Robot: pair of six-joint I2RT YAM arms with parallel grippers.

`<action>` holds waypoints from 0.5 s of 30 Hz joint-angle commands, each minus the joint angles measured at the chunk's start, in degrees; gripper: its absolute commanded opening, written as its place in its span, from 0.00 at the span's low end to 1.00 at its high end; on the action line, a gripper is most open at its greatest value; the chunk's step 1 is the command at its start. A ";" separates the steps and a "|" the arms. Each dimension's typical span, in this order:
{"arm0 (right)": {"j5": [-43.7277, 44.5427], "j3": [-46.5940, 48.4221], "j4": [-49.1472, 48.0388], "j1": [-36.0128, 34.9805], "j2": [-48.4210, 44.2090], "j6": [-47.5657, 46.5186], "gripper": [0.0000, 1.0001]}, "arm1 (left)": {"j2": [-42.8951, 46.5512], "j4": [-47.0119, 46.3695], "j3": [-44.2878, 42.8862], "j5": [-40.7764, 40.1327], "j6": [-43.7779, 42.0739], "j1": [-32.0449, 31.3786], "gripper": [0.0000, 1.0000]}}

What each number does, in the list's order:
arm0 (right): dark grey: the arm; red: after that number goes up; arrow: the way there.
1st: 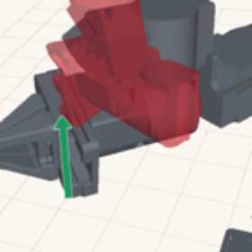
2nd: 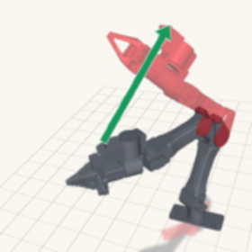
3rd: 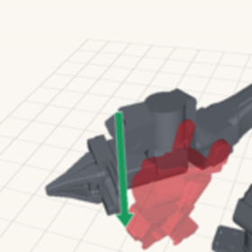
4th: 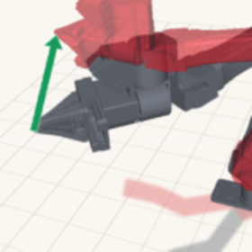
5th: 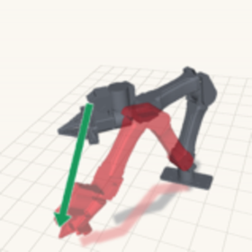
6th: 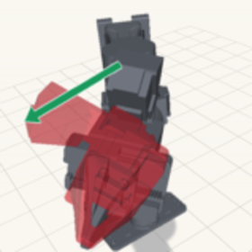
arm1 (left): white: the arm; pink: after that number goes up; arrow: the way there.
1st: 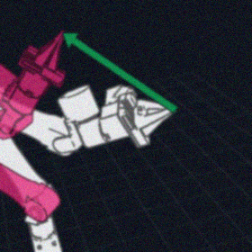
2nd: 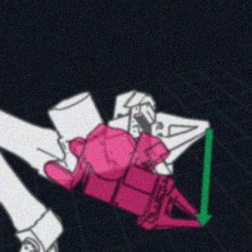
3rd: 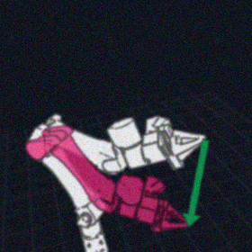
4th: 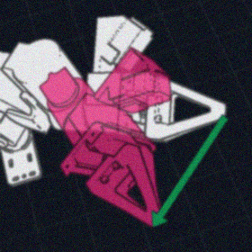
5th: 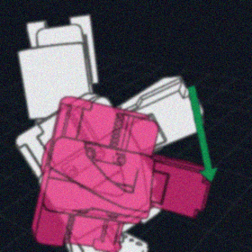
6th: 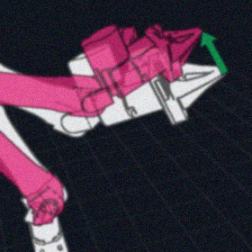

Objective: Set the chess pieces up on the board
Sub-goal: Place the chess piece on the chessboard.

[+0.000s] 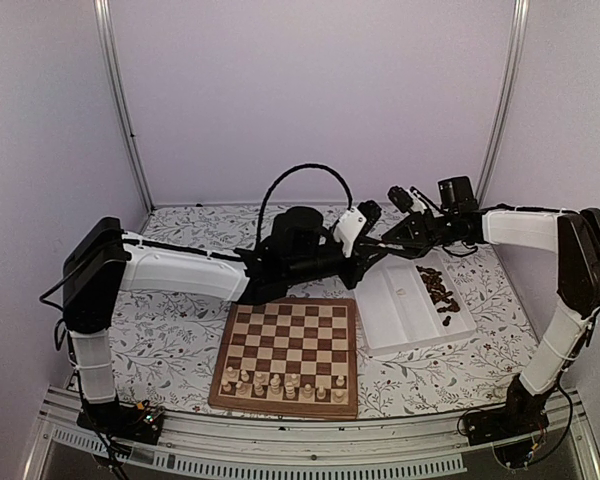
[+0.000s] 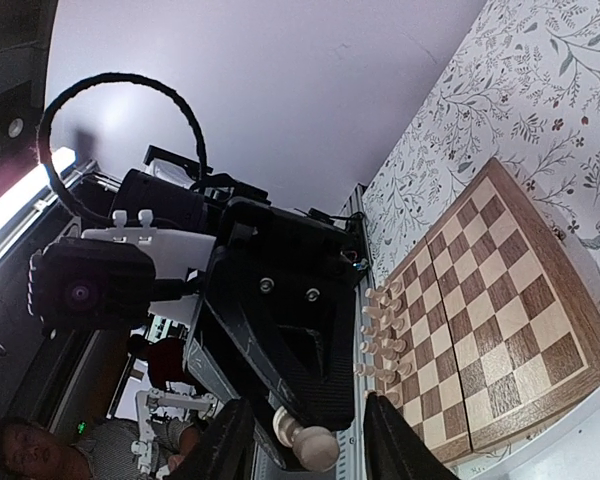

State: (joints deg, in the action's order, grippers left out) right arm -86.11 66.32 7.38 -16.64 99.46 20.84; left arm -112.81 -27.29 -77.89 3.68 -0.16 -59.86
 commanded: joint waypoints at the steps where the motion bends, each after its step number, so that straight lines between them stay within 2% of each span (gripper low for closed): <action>1: -2.95 -0.67 -4.67 -0.43 -1.25 3.52 0.37 | 2.96 2.59 -1.65 -4.94 -6.36 -0.91 0.11; 3: -3.31 -0.96 -5.60 -0.57 -1.20 4.02 0.29 | 2.67 3.16 -2.01 -6.04 -6.61 -1.12 0.11; 8: -3.98 -2.05 -6.85 -0.56 -1.66 5.42 0.25 | 2.57 3.84 -2.21 -9.24 -7.40 -1.87 0.11; 15: -4.22 -1.62 -8.36 -0.50 -2.12 4.76 0.10 | 1.94 5.13 -2.63 -10.32 -8.25 -2.42 0.15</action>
State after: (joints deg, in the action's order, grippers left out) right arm -87.81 64.40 1.37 -16.75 99.44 26.24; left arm -111.98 -23.40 -78.94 -4.16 -7.33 -61.69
